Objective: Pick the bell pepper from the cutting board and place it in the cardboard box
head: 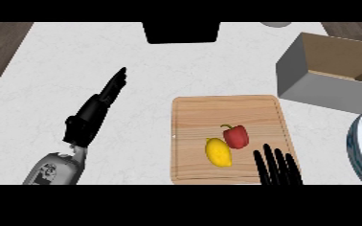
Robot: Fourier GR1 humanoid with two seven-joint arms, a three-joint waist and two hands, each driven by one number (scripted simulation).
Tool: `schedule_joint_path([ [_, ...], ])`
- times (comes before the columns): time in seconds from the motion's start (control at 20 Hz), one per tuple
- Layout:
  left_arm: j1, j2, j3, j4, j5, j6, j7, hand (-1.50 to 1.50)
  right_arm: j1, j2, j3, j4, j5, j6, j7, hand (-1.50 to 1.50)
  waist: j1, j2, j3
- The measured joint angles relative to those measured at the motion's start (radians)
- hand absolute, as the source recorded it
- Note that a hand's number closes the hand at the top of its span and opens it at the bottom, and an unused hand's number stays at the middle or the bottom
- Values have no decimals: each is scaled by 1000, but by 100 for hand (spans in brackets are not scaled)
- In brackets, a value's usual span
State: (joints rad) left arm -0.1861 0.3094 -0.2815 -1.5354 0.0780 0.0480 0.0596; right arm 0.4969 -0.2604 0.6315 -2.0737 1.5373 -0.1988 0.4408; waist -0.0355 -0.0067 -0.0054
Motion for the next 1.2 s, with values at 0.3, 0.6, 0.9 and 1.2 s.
schedule_joint_path([
  [0.3,-25,-32,-1,10,-18,-8,5,0,-11,161,177,-46,147,230,170,-150,24,5,3],
  [0.6,-31,-42,22,10,-31,-46,13,0,-114,164,193,-8,105,297,252,-150,33,7,5],
  [0.9,-37,-61,42,18,-50,-64,10,0,-233,208,71,115,18,303,270,-150,36,7,5],
  [1.2,-21,-87,60,-7,-79,-83,20,0,-326,237,18,249,-26,261,298,-150,36,7,6],
])
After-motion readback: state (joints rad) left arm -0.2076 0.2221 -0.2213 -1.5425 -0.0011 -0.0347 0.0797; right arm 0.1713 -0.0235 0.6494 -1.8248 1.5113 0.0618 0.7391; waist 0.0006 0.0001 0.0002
